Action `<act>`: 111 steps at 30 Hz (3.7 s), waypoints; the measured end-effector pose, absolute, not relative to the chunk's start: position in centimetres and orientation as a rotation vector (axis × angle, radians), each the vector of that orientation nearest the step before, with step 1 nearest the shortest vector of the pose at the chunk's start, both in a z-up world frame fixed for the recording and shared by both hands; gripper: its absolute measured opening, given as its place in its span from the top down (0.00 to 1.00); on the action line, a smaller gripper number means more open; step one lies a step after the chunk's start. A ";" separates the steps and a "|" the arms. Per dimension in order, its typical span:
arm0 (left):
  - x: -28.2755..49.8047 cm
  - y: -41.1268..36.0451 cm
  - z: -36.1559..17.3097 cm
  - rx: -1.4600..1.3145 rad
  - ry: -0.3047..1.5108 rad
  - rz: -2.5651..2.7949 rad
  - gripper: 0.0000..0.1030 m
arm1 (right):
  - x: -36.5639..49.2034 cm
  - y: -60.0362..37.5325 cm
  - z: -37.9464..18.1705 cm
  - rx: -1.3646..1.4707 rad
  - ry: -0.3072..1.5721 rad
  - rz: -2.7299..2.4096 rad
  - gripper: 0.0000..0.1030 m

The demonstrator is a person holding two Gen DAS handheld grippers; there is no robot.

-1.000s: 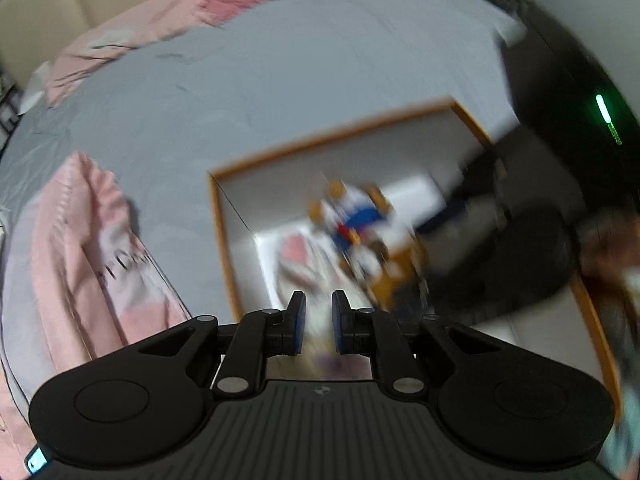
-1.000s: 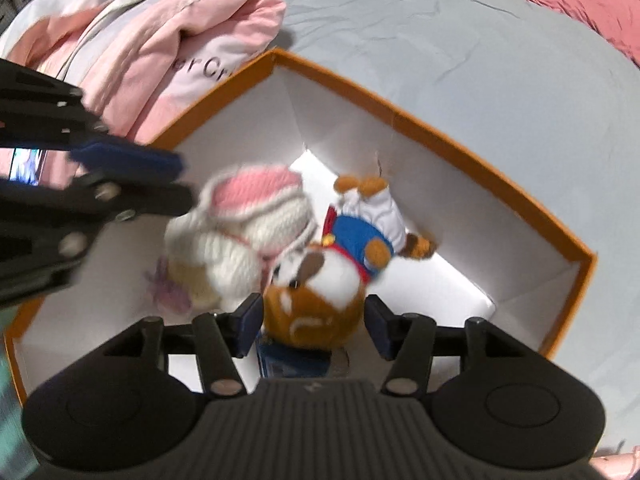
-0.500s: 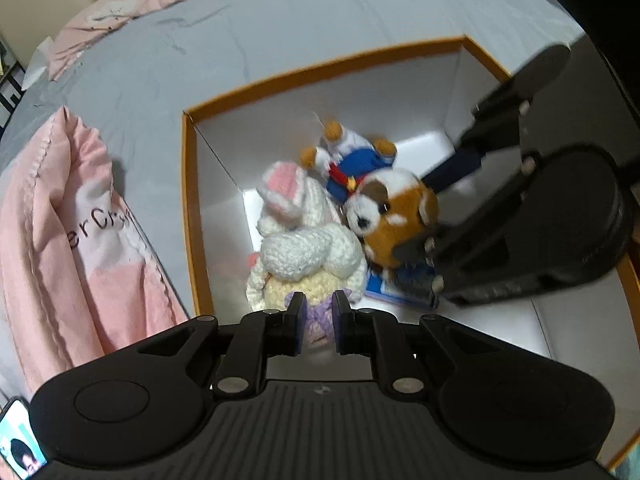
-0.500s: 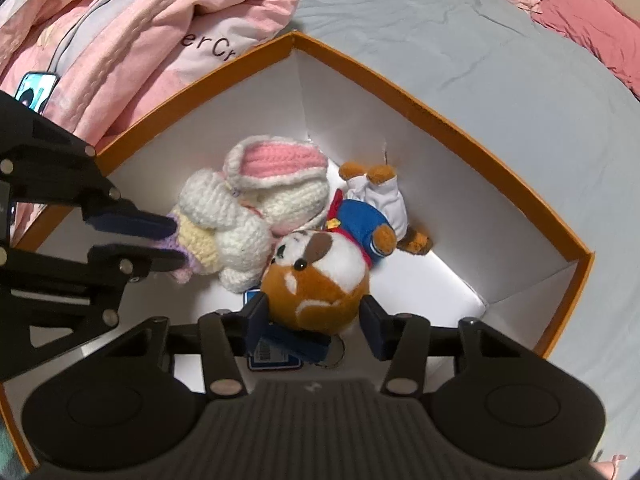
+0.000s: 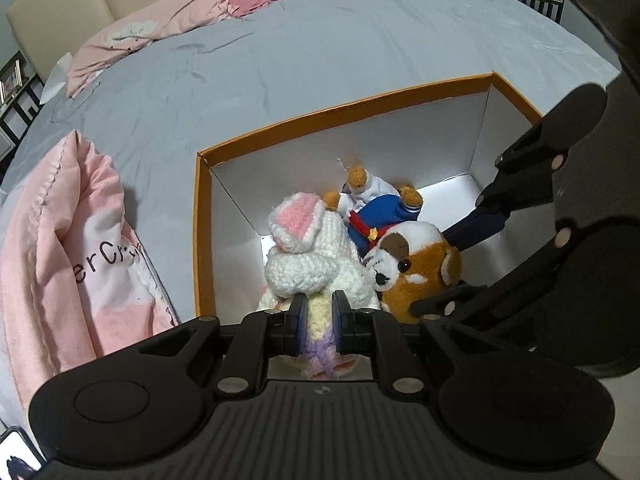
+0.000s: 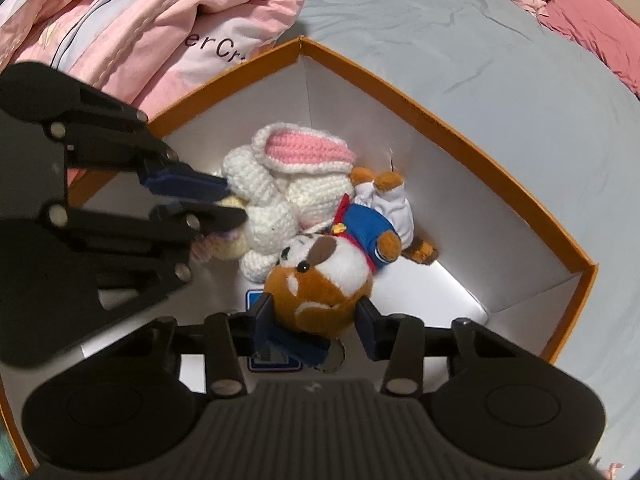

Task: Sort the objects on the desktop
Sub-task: 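Open both tools to release the bunny and dog inside the box, then move the left tool back to the pink pompom of the feather toy, then grasp the pink pompom with the left tool while the right tool grasps the feather toy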

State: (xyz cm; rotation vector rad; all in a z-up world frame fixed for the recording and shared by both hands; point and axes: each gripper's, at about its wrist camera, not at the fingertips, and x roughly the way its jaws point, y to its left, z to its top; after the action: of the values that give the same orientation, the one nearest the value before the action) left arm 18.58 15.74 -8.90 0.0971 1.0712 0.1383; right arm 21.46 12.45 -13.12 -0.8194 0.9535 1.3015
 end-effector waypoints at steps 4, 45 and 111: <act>18.6 15.5 -8.9 0.105 1.070 0.130 0.86 | 21.8 12.5 -13.4 -0.806 0.971 1.292 0.56; 8.3 -5.4 -6.2 0.229 0.887 -0.358 0.59 | 20.3 -22.0 -9.9 -0.292 0.889 0.782 0.49; 8.5 -9.1 -9.2 0.164 0.963 -0.142 1.00 | 21.9 -21.9 -11.9 -0.188 1.004 0.843 0.56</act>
State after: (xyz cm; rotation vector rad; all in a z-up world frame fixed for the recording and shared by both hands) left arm 8.51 -9.05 -9.23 0.1642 0.9633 -0.1424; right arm 21.93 -21.94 -11.88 -0.1881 1.0039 0.8427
